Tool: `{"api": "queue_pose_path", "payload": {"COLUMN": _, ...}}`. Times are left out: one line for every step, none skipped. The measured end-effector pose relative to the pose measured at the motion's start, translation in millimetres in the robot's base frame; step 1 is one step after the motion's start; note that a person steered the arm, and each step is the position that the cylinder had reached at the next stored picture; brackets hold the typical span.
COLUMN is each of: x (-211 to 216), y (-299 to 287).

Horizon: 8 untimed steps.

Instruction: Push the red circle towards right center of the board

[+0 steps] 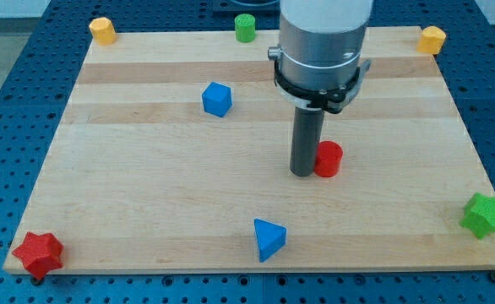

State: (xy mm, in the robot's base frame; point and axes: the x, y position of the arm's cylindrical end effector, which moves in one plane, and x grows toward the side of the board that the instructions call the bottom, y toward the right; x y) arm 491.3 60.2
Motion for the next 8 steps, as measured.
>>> {"api": "queue_pose_path", "payload": {"x": -14.0, "y": 10.9}}
{"api": "queue_pose_path", "payload": {"x": -24.2, "y": 21.3}}
{"api": "queue_pose_path", "payload": {"x": -32.3, "y": 32.6}}
{"api": "queue_pose_path", "payload": {"x": -32.9, "y": 44.6}}
{"api": "queue_pose_path", "payload": {"x": -11.0, "y": 35.3}}
{"api": "queue_pose_path", "payload": {"x": 4.3, "y": 14.4}}
{"api": "queue_pose_path", "payload": {"x": 12.9, "y": 1.7}}
{"api": "queue_pose_path", "payload": {"x": 12.8, "y": 1.7}}
